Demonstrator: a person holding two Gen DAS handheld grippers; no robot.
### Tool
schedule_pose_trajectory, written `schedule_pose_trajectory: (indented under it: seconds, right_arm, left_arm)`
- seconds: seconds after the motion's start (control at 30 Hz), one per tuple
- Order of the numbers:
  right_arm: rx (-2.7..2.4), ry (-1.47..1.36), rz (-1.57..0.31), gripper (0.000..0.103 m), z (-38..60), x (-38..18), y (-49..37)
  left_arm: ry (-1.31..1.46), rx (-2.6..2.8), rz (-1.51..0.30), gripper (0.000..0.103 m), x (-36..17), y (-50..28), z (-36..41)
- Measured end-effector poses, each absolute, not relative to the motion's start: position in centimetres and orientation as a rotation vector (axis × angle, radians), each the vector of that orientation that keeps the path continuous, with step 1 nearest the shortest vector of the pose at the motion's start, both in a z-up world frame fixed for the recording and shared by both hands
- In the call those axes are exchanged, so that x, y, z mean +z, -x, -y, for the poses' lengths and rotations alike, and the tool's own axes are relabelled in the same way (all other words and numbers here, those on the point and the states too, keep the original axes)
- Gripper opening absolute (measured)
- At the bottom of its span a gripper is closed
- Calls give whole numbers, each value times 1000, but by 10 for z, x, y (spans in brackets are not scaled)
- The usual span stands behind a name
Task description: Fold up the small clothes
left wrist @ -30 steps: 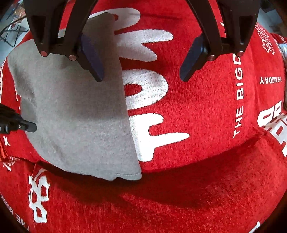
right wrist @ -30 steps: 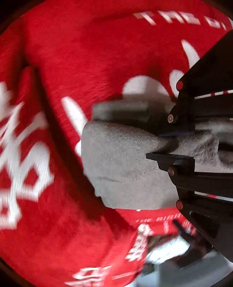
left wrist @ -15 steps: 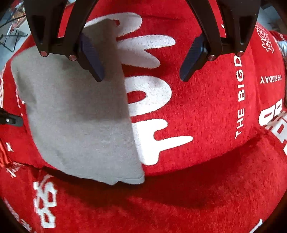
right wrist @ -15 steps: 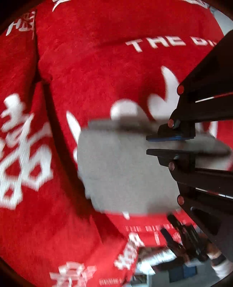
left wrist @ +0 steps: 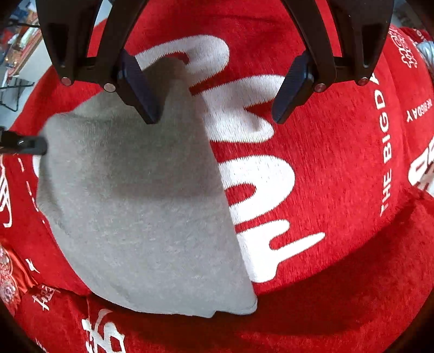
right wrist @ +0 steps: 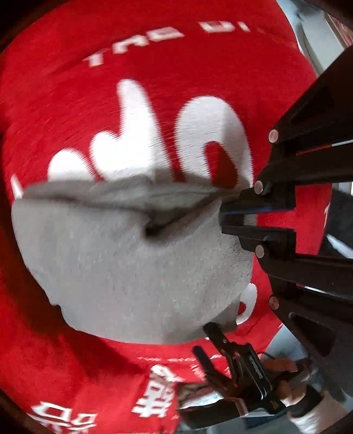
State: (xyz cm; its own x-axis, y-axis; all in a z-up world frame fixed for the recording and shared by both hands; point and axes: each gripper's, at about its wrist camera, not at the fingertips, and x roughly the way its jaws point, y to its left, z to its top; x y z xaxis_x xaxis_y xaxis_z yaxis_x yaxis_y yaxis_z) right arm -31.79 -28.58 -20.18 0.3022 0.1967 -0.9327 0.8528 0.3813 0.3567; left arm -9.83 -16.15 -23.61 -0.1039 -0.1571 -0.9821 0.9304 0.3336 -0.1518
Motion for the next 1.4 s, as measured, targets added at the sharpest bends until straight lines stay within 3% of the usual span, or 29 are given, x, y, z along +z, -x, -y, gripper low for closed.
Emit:
schedule_pose_trajectory:
  seconds: [0.83,0.9,1.0,1.03,1.4]
  right_arm:
    - [-769,-1164,-1181,10,217,-155,331]
    - [-761,-1170,-1184,15,213,-156,328]
    - [-751,-1173,-1183,48,210,-157,324]
    - [-742,-1163,-1179,52,210,-156,321]
    - [-629,-1097,-1202,60,253,-142,296]
  left_arm:
    - [-731,-1121,-1340,87,-195,77,107]
    - [-730,-1129,-1346,87,-196,76,104]
    - [-736,-1129,-1354,87,-200,75,101]
    - [-734,-1129,-1354,87,-201,74,100]
    - [-644,-1037,-1402,87,-194,66,133]
